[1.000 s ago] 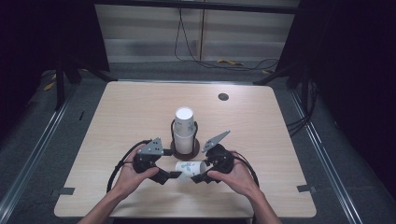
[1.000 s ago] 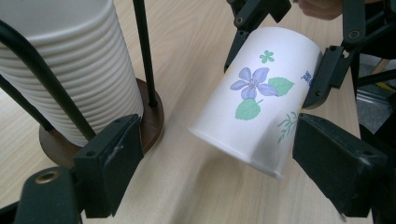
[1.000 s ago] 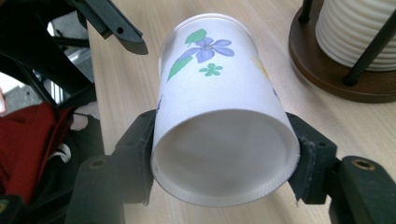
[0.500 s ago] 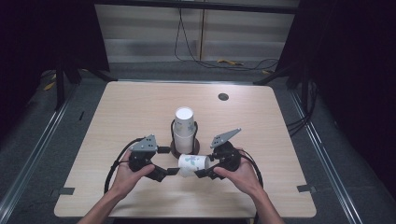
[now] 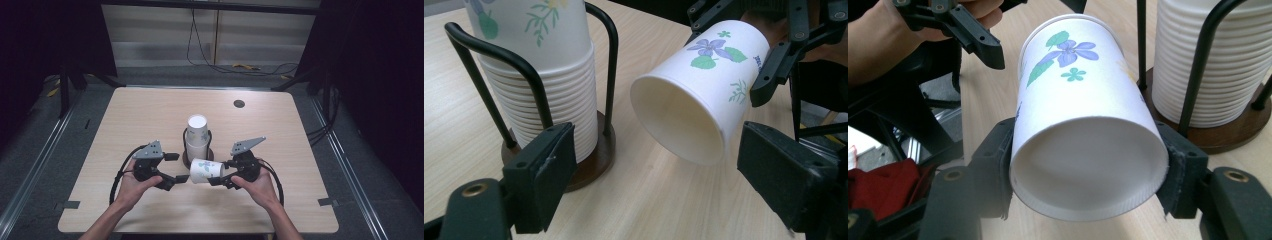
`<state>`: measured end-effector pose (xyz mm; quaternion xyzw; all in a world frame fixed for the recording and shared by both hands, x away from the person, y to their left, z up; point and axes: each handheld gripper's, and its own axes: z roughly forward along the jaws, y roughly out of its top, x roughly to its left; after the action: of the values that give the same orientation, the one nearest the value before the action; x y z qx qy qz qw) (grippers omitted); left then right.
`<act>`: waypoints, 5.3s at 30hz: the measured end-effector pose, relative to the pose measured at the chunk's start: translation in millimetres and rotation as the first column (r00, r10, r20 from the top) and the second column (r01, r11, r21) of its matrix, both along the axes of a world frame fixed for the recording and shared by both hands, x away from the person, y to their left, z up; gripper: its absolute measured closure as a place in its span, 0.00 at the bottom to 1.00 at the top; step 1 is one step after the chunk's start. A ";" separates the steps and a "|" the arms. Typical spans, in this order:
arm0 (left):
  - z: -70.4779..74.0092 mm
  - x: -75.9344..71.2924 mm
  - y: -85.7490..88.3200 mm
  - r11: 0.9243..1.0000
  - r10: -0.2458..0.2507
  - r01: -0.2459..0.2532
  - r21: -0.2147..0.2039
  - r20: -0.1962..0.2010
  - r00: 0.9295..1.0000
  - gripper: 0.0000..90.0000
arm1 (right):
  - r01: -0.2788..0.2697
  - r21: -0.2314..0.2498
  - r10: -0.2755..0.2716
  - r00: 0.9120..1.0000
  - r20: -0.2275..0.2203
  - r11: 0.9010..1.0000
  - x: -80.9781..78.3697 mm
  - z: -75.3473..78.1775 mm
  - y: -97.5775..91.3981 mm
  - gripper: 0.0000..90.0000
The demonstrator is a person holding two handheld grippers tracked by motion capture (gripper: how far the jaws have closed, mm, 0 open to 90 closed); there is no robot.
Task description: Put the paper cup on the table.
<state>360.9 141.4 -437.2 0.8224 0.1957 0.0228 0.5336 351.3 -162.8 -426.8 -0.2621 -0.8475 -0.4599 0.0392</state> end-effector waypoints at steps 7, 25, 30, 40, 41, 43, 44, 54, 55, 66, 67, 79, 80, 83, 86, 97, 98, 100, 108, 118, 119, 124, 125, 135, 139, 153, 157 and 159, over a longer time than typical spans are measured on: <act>7.1 0.2 4.9 0.999 0.013 -0.013 -0.032 0.006 1.000 0.18 | 0.007 0.049 -0.007 1.000 0.015 0.999 -1.3 2.1 -1.9 0.40; 8.9 -4.9 -3.5 0.994 -0.022 0.019 -0.109 -0.029 0.999 0.18 | -0.003 0.135 -0.001 1.000 0.030 0.991 -4.9 3.8 -1.1 0.40; 10.3 -4.7 -3.4 0.991 -0.028 0.024 -0.129 -0.029 0.999 0.17 | 0.001 0.163 -0.007 0.999 0.035 0.987 -4.9 4.5 -1.9 0.41; 10.0 -6.1 -7.5 0.991 -0.041 0.038 -0.130 -0.019 0.999 0.18 | -0.006 0.197 -0.002 0.999 0.038 0.980 -5.8 6.8 -0.6 0.41; 9.3 -5.9 -7.5 0.991 -0.042 0.038 -0.129 -0.026 0.999 0.18 | -0.008 0.198 0.000 0.999 0.041 0.980 -6.0 6.6 -0.3 0.41; 7.9 -5.5 -7.7 0.991 -0.041 0.038 -0.127 -0.021 0.999 0.17 | -0.019 0.197 0.012 0.999 0.038 0.980 -6.4 6.0 0.7 0.41; 7.4 -5.6 -8.3 0.990 -0.039 0.036 -0.133 -0.021 0.999 0.17 | -0.022 0.196 0.014 0.999 0.041 0.980 -6.7 5.9 1.2 0.41; 7.1 -6.2 -12.3 0.989 -0.069 0.067 -0.132 -0.011 0.998 0.17 | -0.046 0.207 0.038 0.998 0.044 0.977 -7.9 5.5 4.7 0.41; 6.6 -5.9 -12.5 0.988 -0.073 0.070 -0.136 -0.016 0.997 0.17 | -0.048 0.204 0.040 0.998 0.044 0.978 -7.8 5.2 5.2 0.41; 4.8 -1.7 -14.3 0.976 -0.105 0.091 -0.197 -0.064 0.992 0.17 | -0.054 0.235 0.044 0.998 0.049 0.971 -8.0 7.3 5.2 0.41; 4.8 -1.3 -14.4 0.975 -0.109 0.093 -0.200 -0.072 0.991 0.17 | -0.056 0.238 0.044 0.998 0.053 0.970 -8.3 7.7 5.4 0.41; 5.8 -1.8 -15.1 0.967 -0.154 0.138 -0.213 -0.060 0.986 0.22 | -0.075 0.245 0.063 0.996 0.056 0.967 -8.5 7.8 10.3 0.41; 5.6 -1.5 -15.3 0.966 -0.153 0.136 -0.219 -0.064 0.986 0.22 | -0.077 0.244 0.065 0.996 0.056 0.967 -8.6 7.8 10.7 0.41; 5.3 -1.2 -15.3 0.965 -0.161 0.143 -0.220 -0.065 0.985 0.22 | -0.082 0.244 0.070 0.996 0.057 0.966 -8.2 7.5 11.5 0.41; 6.3 -2.3 -15.5 0.965 -0.168 0.151 -0.215 -0.060 0.984 0.23 | -0.095 0.235 0.084 0.995 0.059 0.967 -8.8 7.2 12.2 0.41; 10.4 -2.9 -13.2 0.960 -0.185 0.173 -0.219 -0.036 0.982 0.26 | -0.120 0.233 0.111 0.992 0.053 0.965 -8.4 5.6 12.4 0.41; 10.4 -3.0 -12.9 0.960 -0.184 0.172 -0.221 -0.034 0.982 0.26 | -0.123 0.229 0.114 0.992 0.051 0.966 -8.2 5.4 12.8 0.41; 9.9 -2.5 -12.8 0.957 -0.177 0.162 -0.242 -0.039 0.984 0.28 | -0.125 0.222 0.117 0.992 0.050 0.967 -7.4 4.5 13.1 0.40; 11.1 -1.9 -12.6 0.954 -0.182 0.167 -0.250 -0.038 0.983 0.30 | -0.117 0.173 0.112 0.993 0.039 0.978 -7.3 -2.9 18.3 0.35; 13.0 -3.2 -11.2 0.953 -0.182 0.167 -0.253 -0.036 0.983 0.32 | -0.089 0.151 0.084 0.996 0.042 0.985 -8.3 -3.3 20.7 0.26; 13.0 -2.9 -10.9 0.952 -0.182 0.166 -0.259 -0.037 0.983 0.31 | -0.085 0.148 0.080 0.996 0.042 0.985 -8.1 -3.3 20.6 0.24; 13.5 -1.6 -7.9 0.959 -0.168 0.153 -0.240 -0.042 0.985 0.31 | -0.058 0.151 0.050 0.997 0.053 0.987 -8.6 -1.3 17.7 0.20; 13.5 -1.5 -7.6 0.959 -0.165 0.151 -0.238 -0.039 0.986 0.31 | -0.051 0.156 0.043 0.998 0.053 0.986 -8.6 -0.9 16.8 0.19; 19.3 0.8 0.2 0.971 -0.131 0.124 -0.203 -0.025 0.991 0.31 | -0.017 0.163 0.006 0.998 0.063 0.987 -7.5 1.6 6.7 0.17; 19.9 0.1 0.1 0.982 -0.118 0.114 -0.148 -0.021 0.993 0.31 | -0.010 0.163 -0.001 0.998 0.067 0.987 -8.5 2.7 5.5 0.17; 15.9 4.5 11.3 0.996 -0.081 0.078 -0.044 -0.058 0.995 0.31 | 0.044 0.152 -0.056 0.996 0.074 0.987 -7.4 0.0 -4.9 0.15; 18.5 8.0 17.2 0.998 -0.057 0.055 -0.030 -0.064 0.996 0.31 | 0.053 0.152 -0.065 0.995 0.078 0.987 -6.5 0.2 -6.2 0.15; 18.2 8.8 19.5 0.999 -0.048 0.046 -0.025 -0.066 0.997 0.31 | 0.066 0.148 -0.079 0.993 0.082 0.987 -6.2 0.3 -7.5 0.15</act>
<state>369.7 160.9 -419.0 0.8209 0.1943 -0.0194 0.5366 345.2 -170.3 -426.5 -0.2688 -0.8026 -0.5324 0.0040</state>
